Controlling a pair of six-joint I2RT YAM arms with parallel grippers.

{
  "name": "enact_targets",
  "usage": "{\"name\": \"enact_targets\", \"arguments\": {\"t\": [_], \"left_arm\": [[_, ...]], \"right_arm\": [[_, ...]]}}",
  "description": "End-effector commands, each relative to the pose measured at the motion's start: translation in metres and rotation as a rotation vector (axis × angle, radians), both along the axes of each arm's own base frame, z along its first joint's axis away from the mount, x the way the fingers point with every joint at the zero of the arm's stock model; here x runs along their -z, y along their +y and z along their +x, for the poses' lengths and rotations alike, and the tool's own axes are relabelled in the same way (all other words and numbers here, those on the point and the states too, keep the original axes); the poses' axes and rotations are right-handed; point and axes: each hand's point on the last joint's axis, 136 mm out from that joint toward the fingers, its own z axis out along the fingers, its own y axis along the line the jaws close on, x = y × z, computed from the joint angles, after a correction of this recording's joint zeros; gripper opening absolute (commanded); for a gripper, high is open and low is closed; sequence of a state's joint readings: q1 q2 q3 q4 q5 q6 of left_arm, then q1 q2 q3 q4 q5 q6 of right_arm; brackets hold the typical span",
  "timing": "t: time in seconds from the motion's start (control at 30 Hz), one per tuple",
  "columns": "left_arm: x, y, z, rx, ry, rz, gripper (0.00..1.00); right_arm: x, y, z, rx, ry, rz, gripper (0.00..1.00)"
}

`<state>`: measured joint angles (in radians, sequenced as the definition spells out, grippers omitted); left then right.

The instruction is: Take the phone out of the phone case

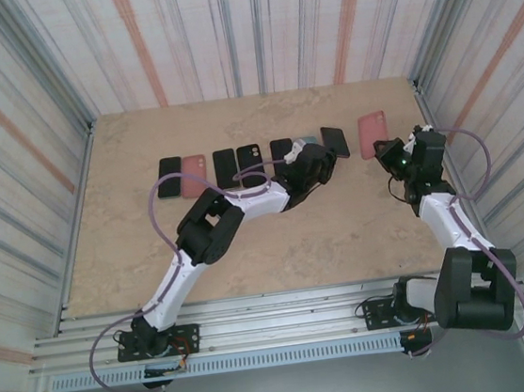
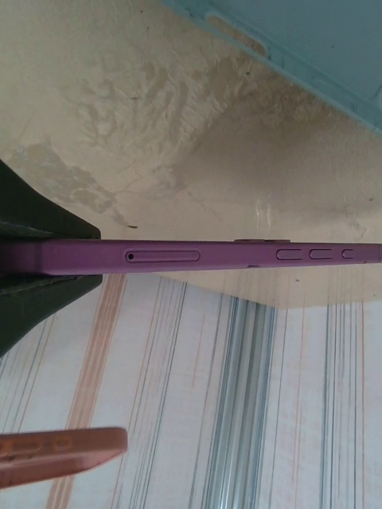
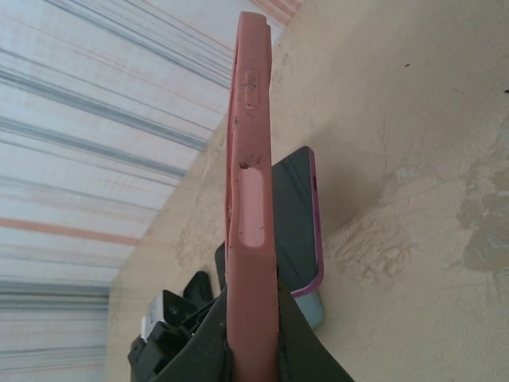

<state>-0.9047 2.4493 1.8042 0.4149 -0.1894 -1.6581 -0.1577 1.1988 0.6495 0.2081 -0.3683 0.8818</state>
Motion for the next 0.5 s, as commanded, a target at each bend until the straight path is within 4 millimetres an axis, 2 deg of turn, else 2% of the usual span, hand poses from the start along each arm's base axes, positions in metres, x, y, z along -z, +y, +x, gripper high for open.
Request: {"name": "enact_targets", "arguments": {"t": [0.0, 0.2, 0.47], "left_arm": [[-0.024, -0.009, 0.011, -0.039, -0.051, -0.065, 0.00], [-0.012, -0.017, 0.019, -0.040, -0.040, -0.075, 0.00], [0.012, -0.025, 0.018, -0.027, 0.020, -0.071, 0.03]], "right_arm": [[0.002, -0.001, 0.002, 0.001, -0.006, 0.017, 0.02], [0.008, -0.004, 0.002, 0.006, 0.007, 0.023, 0.02], [0.010, -0.005, 0.007, 0.003, 0.016, 0.027, 0.02]]}}
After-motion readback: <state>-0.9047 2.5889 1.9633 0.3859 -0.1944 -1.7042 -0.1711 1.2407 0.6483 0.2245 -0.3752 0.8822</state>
